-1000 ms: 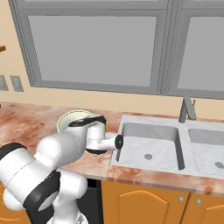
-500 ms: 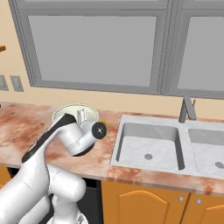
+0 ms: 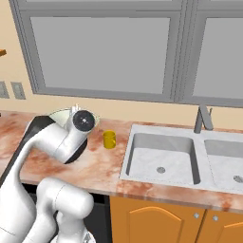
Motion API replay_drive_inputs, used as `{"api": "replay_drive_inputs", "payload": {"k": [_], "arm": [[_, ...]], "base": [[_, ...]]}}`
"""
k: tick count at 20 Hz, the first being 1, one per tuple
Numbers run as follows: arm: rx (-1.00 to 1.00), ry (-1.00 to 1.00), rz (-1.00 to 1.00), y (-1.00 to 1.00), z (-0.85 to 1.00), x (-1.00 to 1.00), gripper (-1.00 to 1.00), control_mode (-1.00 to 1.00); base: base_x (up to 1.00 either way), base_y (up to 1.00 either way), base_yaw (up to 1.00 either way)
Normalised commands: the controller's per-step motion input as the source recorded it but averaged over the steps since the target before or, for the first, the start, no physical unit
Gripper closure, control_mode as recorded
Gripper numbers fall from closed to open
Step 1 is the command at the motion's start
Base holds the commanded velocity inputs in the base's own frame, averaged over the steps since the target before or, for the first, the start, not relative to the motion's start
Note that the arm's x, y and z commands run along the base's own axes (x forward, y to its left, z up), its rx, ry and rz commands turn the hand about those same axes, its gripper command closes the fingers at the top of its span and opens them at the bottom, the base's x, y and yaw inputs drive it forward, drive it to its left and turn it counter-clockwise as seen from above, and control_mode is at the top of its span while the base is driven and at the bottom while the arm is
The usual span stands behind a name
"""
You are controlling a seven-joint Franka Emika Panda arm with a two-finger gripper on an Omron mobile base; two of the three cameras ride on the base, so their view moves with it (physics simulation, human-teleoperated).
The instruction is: Clear the mugs and bowl far away from the sink.
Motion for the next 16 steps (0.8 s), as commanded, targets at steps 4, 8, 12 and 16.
{"api": "replay_drive_inputs", "payload": {"k": [4, 8, 12, 16], "arm": [[-0.06, -0.15, -0.02, 0.00, 0.65, -0.59, 1.00, -1.00], [-0.06, -0.05, -0.12, 0.00, 0.62, -0.60, 1.00, -1.00], [-0.04, 0.00, -0.22, 0.00, 0.40, -0.44, 1.00, -1.00], [0.00, 0.00, -0.13, 0.00, 0.23, -0.31, 1.00, -1.00]], "base": [[0.00, 0.00, 0.00], [0.00, 0.00, 0.00], [0.00, 0.00, 0.00], [0.00, 0.00, 0.00]]}}
